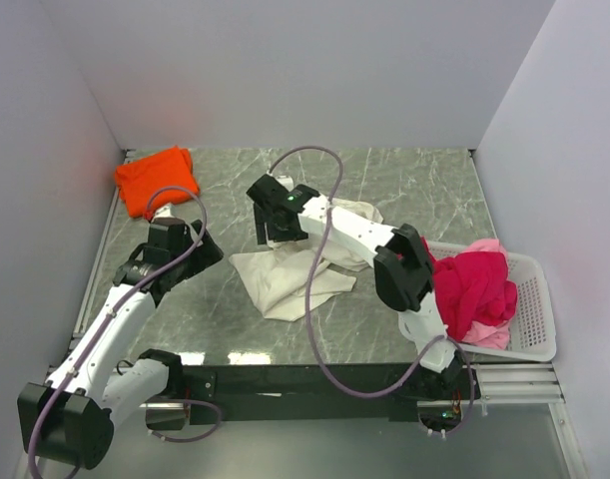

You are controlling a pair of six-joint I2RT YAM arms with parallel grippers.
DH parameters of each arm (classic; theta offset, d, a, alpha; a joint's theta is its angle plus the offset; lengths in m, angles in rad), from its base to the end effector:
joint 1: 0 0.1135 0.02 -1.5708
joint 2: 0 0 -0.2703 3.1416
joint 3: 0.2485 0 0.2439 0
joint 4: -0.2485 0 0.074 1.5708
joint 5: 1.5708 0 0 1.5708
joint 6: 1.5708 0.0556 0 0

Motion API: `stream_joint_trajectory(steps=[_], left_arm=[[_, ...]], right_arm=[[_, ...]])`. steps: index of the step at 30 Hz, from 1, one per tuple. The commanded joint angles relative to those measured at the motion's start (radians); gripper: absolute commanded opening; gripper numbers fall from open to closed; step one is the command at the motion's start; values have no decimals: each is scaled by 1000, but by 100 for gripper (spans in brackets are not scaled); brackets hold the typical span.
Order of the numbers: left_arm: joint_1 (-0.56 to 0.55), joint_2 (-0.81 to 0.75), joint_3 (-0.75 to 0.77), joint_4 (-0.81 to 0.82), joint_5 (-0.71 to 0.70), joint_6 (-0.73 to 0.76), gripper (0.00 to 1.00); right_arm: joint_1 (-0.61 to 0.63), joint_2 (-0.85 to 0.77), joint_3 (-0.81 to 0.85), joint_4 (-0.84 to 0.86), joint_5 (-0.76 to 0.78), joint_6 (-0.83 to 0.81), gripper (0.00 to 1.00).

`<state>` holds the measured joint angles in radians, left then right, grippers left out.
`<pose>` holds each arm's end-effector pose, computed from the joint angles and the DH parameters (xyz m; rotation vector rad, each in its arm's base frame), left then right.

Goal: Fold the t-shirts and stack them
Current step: Flatten the tshirt out

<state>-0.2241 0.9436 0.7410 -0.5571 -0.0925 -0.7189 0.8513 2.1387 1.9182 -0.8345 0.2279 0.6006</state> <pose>0.1950 -0.0392 0.2545 -0.6219 2.2714 -0.3621 0.3208 0.3470 0.2367 -0.2471 2.5882 0.2326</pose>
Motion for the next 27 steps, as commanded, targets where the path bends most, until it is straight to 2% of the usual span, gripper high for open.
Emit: stream_joint_trajectory(steps=[1,5,7,8,9,11,12,14,18,23,27], left_arm=[[8,-31,-18,29,57,19,91],[9,-28,-29,33,79,32,91],[9,-20,-32,36,85,38,91],[9,-13,-35,40,85,45,91],[9,-9,-40,58,85,49,92],[9,-6,-64,92,112,58,91],[11,-5,-74,109,125,61,91],[12,10,-83,128,164,75,90],[12,61,-69,137,198,121,88],[12,177,-16,193,171,144,82],[11,242,21,240,133,148,80]], right_arm=[[5,44,94,-100,180,-31,81],[3,111,105,-110,284,-50,81],[-4,131,105,-120,298,-47,75],[-3,142,101,-121,294,-48,68],[-6,144,85,-124,292,-50,52],[-6,129,71,-141,289,-42,29],[-6,118,59,-146,294,-27,11],[-11,75,35,-135,300,-7,0],[-29,-37,-25,-123,272,24,0],[-60,-244,-152,-98,237,70,0],[-77,-348,-232,-135,251,102,0]])
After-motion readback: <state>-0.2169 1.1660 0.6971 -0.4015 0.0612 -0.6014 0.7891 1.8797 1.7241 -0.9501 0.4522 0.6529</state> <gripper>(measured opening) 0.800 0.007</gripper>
